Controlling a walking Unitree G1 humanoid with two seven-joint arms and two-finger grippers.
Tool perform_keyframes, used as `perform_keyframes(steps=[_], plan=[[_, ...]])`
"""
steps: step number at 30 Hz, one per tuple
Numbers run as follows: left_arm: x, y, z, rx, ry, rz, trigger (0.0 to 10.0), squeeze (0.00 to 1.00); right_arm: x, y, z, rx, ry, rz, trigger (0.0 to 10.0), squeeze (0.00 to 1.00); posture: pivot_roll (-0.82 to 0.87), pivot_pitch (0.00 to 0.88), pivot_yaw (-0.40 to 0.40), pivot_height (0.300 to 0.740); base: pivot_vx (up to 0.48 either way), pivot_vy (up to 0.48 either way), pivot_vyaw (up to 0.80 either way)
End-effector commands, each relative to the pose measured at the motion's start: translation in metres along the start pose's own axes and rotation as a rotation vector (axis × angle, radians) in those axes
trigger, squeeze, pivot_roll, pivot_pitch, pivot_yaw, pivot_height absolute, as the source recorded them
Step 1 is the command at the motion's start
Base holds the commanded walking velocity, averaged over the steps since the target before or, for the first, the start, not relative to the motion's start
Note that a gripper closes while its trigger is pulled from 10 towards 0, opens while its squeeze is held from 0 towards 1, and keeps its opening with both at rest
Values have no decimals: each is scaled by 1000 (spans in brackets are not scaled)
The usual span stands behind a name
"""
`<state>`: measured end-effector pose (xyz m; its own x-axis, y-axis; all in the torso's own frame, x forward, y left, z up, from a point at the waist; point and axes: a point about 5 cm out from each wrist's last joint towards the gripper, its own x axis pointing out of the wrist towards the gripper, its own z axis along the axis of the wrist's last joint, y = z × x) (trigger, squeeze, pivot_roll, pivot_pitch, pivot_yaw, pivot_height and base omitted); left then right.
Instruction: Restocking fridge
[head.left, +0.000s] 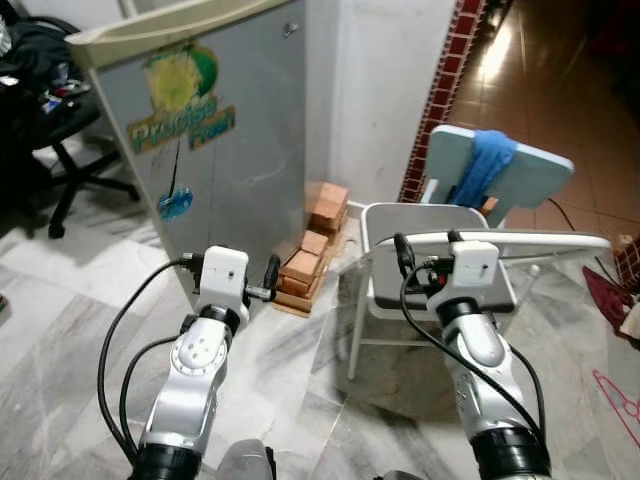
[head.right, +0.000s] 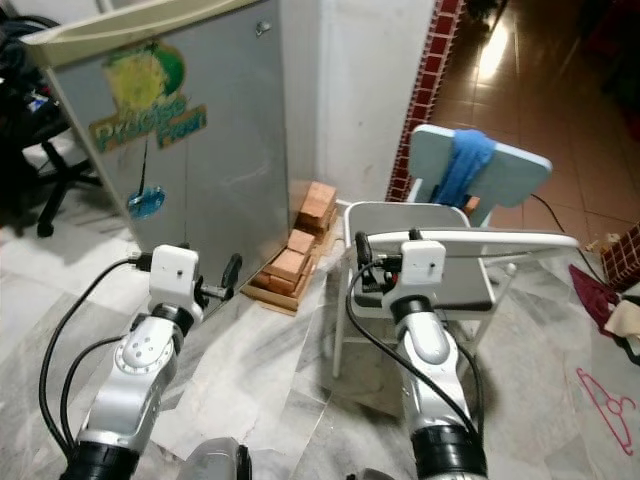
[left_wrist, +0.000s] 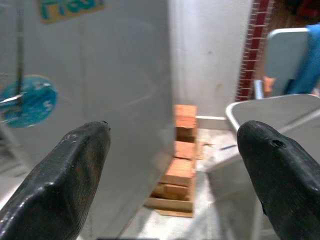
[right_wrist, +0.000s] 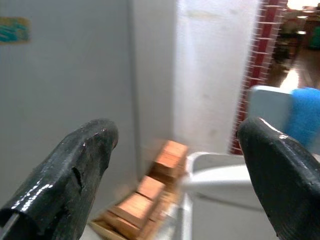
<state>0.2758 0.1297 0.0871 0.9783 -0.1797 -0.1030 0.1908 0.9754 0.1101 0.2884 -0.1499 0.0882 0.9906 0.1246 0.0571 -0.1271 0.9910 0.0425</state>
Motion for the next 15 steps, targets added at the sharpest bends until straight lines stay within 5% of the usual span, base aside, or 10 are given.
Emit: perform_keyframes(steps=[1,9,15], plan=[[5,-2,3,-1,-13,-11,10000,0,1,-6,2,5,-4,-34,10000,1000,7,0,-13,740,0,480,0],[2,-15,-2,-11,-4,-70,10000,0,-6,-15,-5,46,29,-121,10000,1000,0,0,-21,740,0,480,0],[8,-7,1,12,-16,-50,10000,0,-1,-12,0,45,7,-110,10000,1000,7,0,-17,740,0,480,0]])
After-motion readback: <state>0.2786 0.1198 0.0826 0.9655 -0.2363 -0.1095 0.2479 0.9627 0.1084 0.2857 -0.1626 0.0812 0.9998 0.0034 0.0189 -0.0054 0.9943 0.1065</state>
